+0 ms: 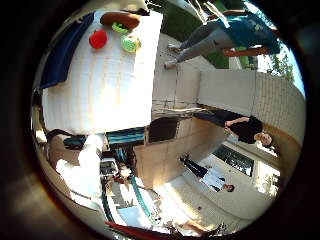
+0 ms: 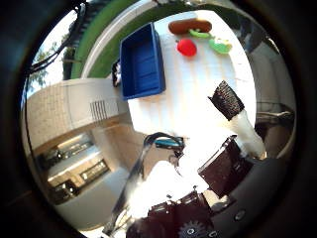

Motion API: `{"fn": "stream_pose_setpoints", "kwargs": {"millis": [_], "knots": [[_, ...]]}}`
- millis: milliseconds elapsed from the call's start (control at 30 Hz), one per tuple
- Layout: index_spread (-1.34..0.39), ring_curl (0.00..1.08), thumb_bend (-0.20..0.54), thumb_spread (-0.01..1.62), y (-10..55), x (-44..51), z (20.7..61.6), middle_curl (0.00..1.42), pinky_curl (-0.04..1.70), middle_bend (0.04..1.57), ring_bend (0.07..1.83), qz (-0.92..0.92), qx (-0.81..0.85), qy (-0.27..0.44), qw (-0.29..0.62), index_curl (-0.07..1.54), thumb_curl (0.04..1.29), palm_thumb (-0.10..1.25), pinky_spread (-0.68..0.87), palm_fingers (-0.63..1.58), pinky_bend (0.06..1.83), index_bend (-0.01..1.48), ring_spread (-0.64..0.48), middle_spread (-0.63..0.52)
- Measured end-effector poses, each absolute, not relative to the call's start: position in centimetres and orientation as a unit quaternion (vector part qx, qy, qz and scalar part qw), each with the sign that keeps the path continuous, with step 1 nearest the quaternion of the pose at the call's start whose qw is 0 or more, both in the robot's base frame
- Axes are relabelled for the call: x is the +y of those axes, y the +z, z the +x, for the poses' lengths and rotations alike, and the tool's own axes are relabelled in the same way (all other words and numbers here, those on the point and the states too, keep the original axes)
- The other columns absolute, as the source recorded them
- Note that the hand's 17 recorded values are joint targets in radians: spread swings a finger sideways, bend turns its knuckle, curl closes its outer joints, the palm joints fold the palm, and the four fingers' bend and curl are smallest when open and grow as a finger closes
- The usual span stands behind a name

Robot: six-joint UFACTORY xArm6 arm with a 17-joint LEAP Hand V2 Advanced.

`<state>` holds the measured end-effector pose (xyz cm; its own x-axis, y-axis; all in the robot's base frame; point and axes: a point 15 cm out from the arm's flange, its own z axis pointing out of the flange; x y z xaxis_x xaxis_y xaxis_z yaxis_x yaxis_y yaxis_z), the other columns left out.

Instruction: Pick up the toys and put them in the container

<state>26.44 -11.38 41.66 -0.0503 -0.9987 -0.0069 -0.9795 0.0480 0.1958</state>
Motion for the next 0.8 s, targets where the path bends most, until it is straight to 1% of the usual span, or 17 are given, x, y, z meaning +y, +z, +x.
{"fn": "stream_pose_setpoints", "kwargs": {"millis": [167,233,267,333,367,433,467,667,800], "knots": [[-0.24,0.33,-0.016,1.33,41.9,-13.6,29.3,0.28,0.23,0.16,0.28,0.675,-0.732,-0.074,0.065,0.35,0.35,0.79,0.45,0.25,0.47,0.19,0.29,0.04],[-0.22,0.33,-0.032,1.32,41.7,-14.6,30.8,0.28,0.23,0.16,0.29,0.668,-0.737,-0.077,0.066,0.35,0.35,0.76,0.45,0.25,0.49,0.17,0.28,0.04],[-0.22,0.33,-0.035,1.31,40.5,-15.8,32.9,0.28,0.23,0.16,0.29,0.664,-0.741,-0.079,0.067,0.34,0.34,0.74,0.45,0.25,0.5,0.17,0.28,0.04],[-0.2,0.33,-0.037,1.3,39.2,-16.8,35.0,0.28,0.24,0.16,0.3,0.661,-0.744,-0.074,0.065,0.34,0.34,0.72,0.44,0.25,0.51,0.16,0.28,0.04],[-0.18,0.34,-0.053,1.29,38.4,-17.3,35.9,0.28,0.24,0.17,0.31,0.657,-0.747,-0.071,0.065,0.33,0.34,0.69,0.44,0.24,0.52,0.15,0.28,0.04],[-0.16,0.34,-0.045,1.28,37.3,-17.9,37.2,0.29,0.24,0.16,0.33,0.652,-0.753,-0.066,0.064,0.33,0.34,0.67,0.45,0.25,0.53,0.15,0.28,0.04],[-0.13,0.35,-0.042,1.26,36.4,-18.3,38.0,0.29,0.24,0.17,0.36,0.649,-0.756,-0.062,0.062,0.32,0.33,0.64,0.45,0.25,0.54,0.14,0.29,0.04],[-0.08,0.36,-0.03,1.23,31.0,-20.4,43.0,0.3,0.24,0.18,0.41,0.636,-0.77,-0.035,0.047,0.29,0.33,0.59,0.45,0.23,0.58,0.15,0.29,0.05],[-0.06,0.36,-0.026,1.22,26.5,-21.0,44.8,0.31,0.24,0.18,0.43,0.63,-0.774,-0.038,0.046,0.28,0.33,0.58,0.45,0.23,0.6,0.15,0.29,0.05]]}}
